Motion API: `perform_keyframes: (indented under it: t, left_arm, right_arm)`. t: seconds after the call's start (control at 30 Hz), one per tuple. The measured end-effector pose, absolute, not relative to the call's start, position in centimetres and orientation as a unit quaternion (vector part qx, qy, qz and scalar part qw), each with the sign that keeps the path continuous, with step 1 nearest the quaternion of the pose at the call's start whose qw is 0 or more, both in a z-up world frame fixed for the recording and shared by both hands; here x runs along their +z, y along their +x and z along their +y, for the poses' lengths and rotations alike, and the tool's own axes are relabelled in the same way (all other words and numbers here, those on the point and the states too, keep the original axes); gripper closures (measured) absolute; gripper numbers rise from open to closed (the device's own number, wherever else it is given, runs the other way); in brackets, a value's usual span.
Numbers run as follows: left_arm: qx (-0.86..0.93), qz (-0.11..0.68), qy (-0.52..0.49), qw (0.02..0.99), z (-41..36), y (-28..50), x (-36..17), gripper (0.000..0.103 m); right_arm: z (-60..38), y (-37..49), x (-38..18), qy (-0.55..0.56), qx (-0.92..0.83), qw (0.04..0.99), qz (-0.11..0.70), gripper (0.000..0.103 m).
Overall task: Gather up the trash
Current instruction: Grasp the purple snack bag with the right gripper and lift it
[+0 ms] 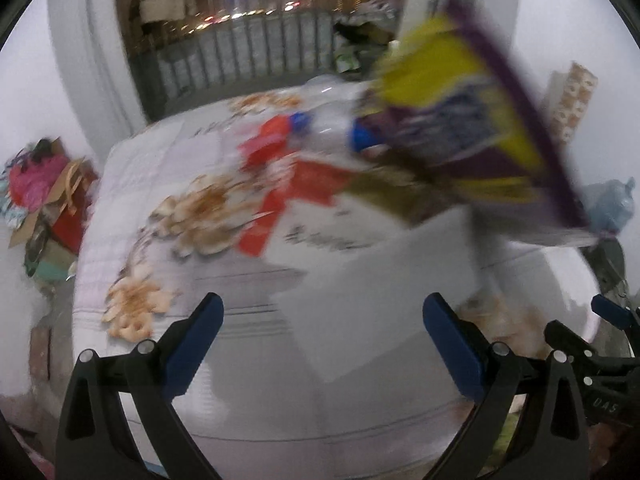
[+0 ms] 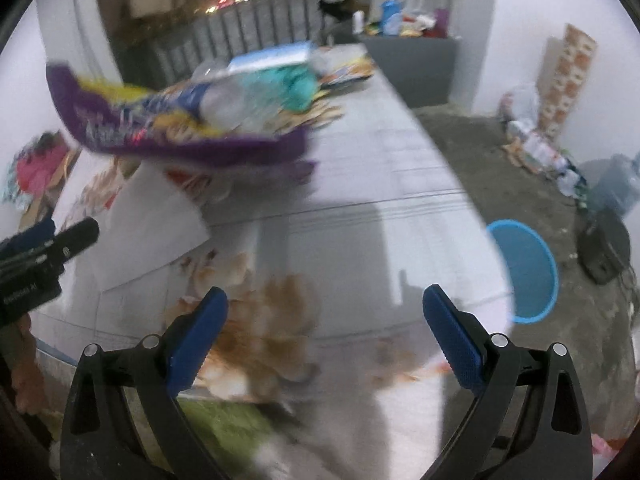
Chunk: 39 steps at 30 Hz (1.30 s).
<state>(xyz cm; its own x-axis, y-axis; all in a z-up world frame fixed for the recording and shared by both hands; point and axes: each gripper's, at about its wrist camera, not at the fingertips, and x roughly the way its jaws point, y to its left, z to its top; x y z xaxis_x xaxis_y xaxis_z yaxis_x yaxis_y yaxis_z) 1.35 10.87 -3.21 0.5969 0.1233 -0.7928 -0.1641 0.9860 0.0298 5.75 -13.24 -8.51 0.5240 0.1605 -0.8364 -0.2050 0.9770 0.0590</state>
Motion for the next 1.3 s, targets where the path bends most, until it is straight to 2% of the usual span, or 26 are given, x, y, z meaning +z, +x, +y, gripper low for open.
perform_keyframes:
  t: [0.37, 0.5, 0.67, 0.9, 1.03, 1.13, 1.3]
  left_arm:
    - [0.058, 0.438, -0.098, 0.892, 17.1, -0.2, -6.7, 0.005]
    - [0.035, 0.455, -0.078, 0.886, 17.0, 0.1, -8.2, 0.005]
    - [0.031, 0.432, -0.013, 0.901, 17.0, -0.7, -9.2, 0.005]
    - [0.025, 0.426, -0.027, 0.904, 18.5, -0.7, -8.9, 0.005]
    - [0.005, 0.401, -0.046, 0.915, 19.0, -0.9, -7.2, 0.005]
    - [-0.04, 0.364, -0.06, 0.929, 18.8, -1.5, -5.2, 0.005]
    - [-0.119, 0.347, -0.06, 0.928, 16.8, -0.7, -4.0, 0.007]
  right_arm:
    - [-11.5, 6.9, -11.2, -0.045, 0.107, 0.861, 0.495, 0.008]
    - [-11.5, 6.5, -11.1, -0.052, 0.103, 0.864, 0.491, 0.008]
    - [-11.9, 4.9, -11.1, -0.048, 0.102, 0.873, 0.475, 0.008]
    - [-12.3, 5.1, -11.0, -0.048, 0.105, 0.866, 0.487, 0.008]
    - [-14.5, 5.2, -8.5, 0.071, 0.175, 0.861, 0.472, 0.016]
    - [-15.9, 4.7, -6.7, 0.158, 0.244, 0.847, 0.445, 0.017]
    - [-17.4, 5.0, -5.5, 0.306, 0.321, 0.791, 0.421, 0.018]
